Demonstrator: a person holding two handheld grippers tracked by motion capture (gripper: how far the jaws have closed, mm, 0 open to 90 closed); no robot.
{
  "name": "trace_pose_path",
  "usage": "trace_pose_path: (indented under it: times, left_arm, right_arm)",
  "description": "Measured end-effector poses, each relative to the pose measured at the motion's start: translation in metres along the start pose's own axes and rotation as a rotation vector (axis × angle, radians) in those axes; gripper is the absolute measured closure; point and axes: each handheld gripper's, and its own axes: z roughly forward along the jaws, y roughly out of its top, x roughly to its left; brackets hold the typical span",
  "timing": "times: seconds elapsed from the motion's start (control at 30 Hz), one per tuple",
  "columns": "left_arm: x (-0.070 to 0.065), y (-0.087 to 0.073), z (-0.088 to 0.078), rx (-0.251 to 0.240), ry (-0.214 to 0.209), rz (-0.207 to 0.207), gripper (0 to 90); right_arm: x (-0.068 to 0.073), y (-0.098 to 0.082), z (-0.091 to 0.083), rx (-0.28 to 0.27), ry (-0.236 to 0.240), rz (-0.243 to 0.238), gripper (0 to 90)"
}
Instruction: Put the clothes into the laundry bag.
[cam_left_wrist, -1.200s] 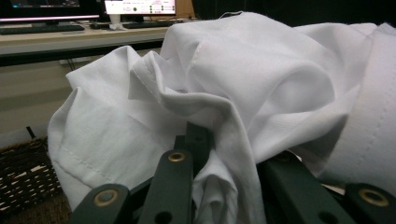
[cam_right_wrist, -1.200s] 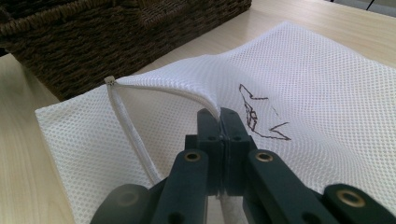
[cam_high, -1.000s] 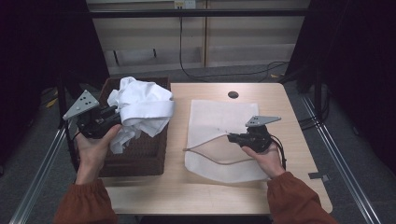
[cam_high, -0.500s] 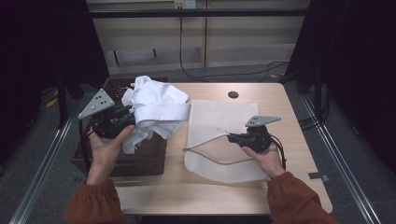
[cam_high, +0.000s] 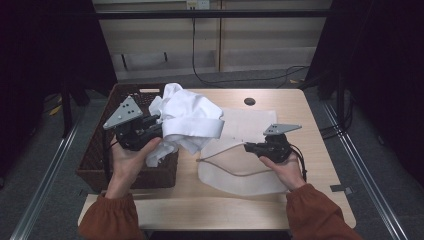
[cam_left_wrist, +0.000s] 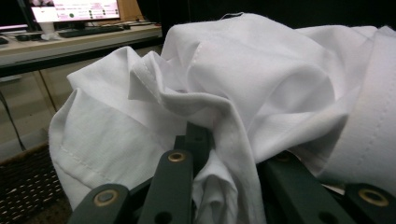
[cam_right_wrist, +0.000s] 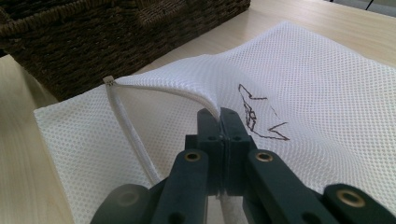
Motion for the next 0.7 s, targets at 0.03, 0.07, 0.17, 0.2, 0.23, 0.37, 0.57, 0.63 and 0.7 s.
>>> trace_pose_path:
  times: [0.03,0.07,0.17,0.2,0.23,0.37,0.57,0.63,0.7]
  left_arm:
    - [-0.002,0.001,0.001,0.011,-0.009,0.007,79.1]
    - [-0.006,0.000,0.004,0.010,-0.005,0.011,79.1]
    - [-0.013,0.000,0.007,0.022,-0.028,0.017,79.1]
    - [-0.016,0.000,0.008,0.024,-0.035,0.023,79.1]
    - [-0.018,0.000,0.008,0.027,-0.038,0.024,79.1]
    - [-0.025,0.000,0.009,0.030,-0.054,0.031,79.0]
    - [-0.032,-0.004,0.018,0.035,-0.055,0.024,79.1]
    - [-0.034,-0.006,0.021,0.041,-0.061,0.023,79.0]
    - [-0.036,-0.009,0.025,0.047,-0.070,0.022,79.0]
  right_arm:
    - [0.000,0.000,0.000,0.000,0.001,-0.001,88.5]
    - [0.000,0.000,0.000,0.000,0.001,0.000,88.5]
    - [0.000,0.000,0.000,0.000,0.002,0.000,88.5]
    - [0.000,0.000,0.000,-0.002,0.001,0.004,88.5]
    - [0.000,0.000,0.000,-0.006,0.003,0.009,88.5]
    - [-0.001,0.000,-0.001,-0.011,0.002,0.017,88.5]
    - [-0.001,0.000,0.000,-0.012,0.004,0.019,88.5]
    - [-0.001,0.000,0.000,-0.012,0.005,0.020,88.5]
    - [-0.001,0.000,0.000,-0.012,0.007,0.021,88.5]
